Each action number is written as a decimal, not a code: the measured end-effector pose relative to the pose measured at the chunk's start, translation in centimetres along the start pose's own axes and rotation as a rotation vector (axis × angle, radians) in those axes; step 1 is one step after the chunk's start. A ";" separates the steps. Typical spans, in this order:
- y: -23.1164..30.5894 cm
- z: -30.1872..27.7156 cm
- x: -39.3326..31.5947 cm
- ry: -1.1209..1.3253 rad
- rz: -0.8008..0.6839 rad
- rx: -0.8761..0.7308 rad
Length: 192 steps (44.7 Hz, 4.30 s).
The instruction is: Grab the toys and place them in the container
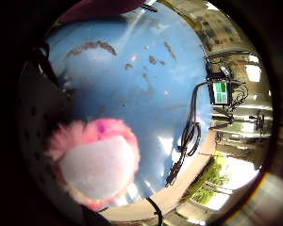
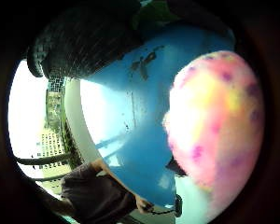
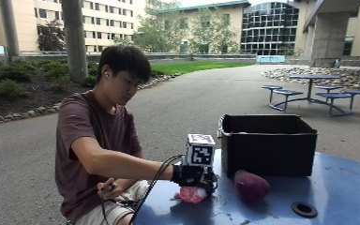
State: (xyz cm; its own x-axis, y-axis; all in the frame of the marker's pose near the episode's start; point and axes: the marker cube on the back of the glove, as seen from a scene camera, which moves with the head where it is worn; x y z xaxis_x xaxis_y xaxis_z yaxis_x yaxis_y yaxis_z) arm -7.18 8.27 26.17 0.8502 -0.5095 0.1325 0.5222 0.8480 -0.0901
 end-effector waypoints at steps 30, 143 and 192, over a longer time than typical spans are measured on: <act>-8.6 -30.6 -3.1 0.049 0.178 0.230; -15.5 -1.4 4.5 -0.106 0.002 -0.095; -16.3 -31.8 -9.3 0.044 0.125 0.262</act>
State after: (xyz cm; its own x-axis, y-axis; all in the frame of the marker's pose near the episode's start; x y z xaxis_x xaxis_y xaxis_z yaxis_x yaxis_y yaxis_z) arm -21.47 -5.49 -5.00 0.9120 -0.3993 0.0933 0.3828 0.9106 0.1558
